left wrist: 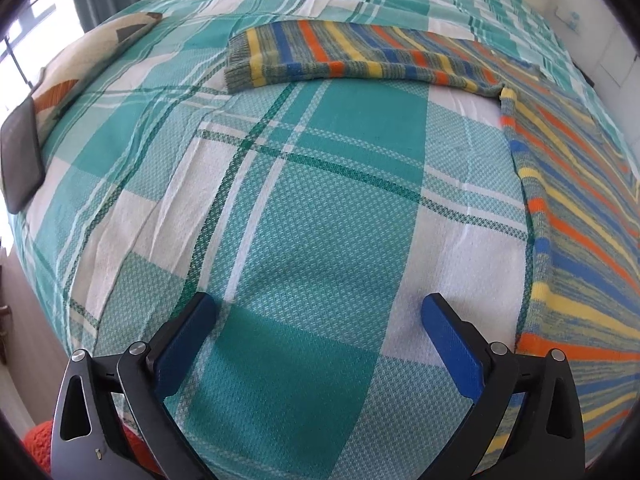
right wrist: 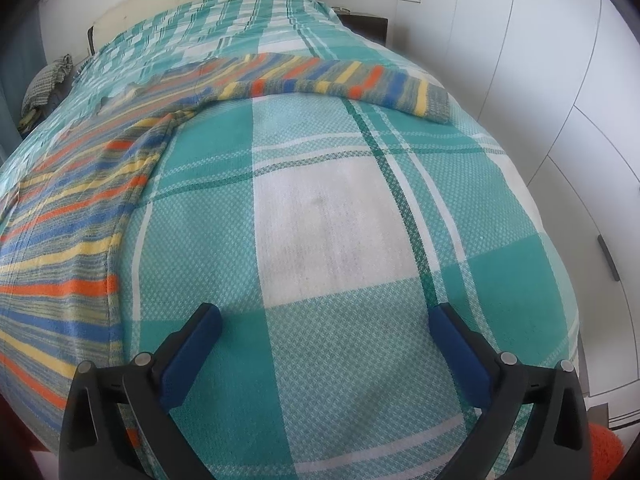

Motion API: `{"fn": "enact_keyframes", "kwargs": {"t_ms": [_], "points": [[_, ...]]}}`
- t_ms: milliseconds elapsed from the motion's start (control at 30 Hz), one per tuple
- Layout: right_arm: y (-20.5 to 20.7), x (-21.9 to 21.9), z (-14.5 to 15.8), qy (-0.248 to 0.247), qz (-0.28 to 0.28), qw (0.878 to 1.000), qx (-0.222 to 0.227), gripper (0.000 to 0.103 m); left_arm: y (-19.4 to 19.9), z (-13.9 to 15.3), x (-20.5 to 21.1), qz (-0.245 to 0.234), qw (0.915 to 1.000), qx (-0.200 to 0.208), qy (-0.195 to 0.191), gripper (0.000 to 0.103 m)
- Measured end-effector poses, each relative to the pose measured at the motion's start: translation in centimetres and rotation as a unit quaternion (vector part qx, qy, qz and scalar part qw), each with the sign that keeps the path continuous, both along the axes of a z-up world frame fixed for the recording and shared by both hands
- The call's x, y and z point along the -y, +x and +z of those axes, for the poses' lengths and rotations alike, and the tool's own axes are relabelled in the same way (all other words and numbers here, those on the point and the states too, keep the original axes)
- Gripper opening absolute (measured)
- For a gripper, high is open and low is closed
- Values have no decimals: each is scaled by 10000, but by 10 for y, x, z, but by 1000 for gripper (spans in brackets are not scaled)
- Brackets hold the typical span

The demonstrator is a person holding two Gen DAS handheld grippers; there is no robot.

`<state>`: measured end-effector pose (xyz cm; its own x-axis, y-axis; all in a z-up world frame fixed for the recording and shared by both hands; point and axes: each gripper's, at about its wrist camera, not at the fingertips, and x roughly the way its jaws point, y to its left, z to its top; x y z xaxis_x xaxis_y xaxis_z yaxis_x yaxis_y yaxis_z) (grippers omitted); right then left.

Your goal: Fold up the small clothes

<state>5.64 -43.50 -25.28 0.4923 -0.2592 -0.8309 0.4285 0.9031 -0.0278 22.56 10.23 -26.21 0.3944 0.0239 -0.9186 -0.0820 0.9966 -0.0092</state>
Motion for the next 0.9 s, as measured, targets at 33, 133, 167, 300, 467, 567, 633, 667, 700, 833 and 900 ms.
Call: {"fn": "enact_keyframes", "kwargs": {"t_ms": [33, 133, 167, 300, 467, 567, 633, 667, 700, 833, 900], "points": [[0, 0, 0, -11, 0, 10000, 0, 103, 0, 0, 0, 1, 10000, 0, 5, 103], [-1, -1, 0, -31, 1, 10000, 1, 103, 0, 0, 0, -1, 10000, -1, 13, 103], [-1, -1, 0, -34, 0, 10000, 0, 103, 0, 0, 0, -8, 10000, 4, 32, 103], [1, -2, -1, -79, -5, 10000, -13, 103, -1, -1, 4, -59, 9998, 9, 178, 103], [0, -2, -1, -85, -7, 10000, -13, 103, 0, -1, 4, -56, 9998, -29, 165, 103], [1, -2, -1, -96, -15, 10000, -20, 103, 0, -1, 4, -60, 9998, -40, 171, 103], [1, -2, -1, -104, -24, 9999, -20, 103, 0, -1, 4, -63, 9998, -45, 174, 103], [1, -2, -1, -107, -23, 9999, -18, 103, 0, -1, 4, -65, 9998, -48, 177, 103], [1, -2, -1, -113, -25, 9999, -18, 103, 0, -2, 4, -67, 9998, -49, 182, 103], [2, -2, -2, -127, -34, 9999, -18, 103, 1, -3, 6, -78, 9997, -55, 209, 103], [2, -2, -2, -131, -34, 9999, -16, 103, 1, -4, 6, -83, 9997, -56, 219, 103]]}}
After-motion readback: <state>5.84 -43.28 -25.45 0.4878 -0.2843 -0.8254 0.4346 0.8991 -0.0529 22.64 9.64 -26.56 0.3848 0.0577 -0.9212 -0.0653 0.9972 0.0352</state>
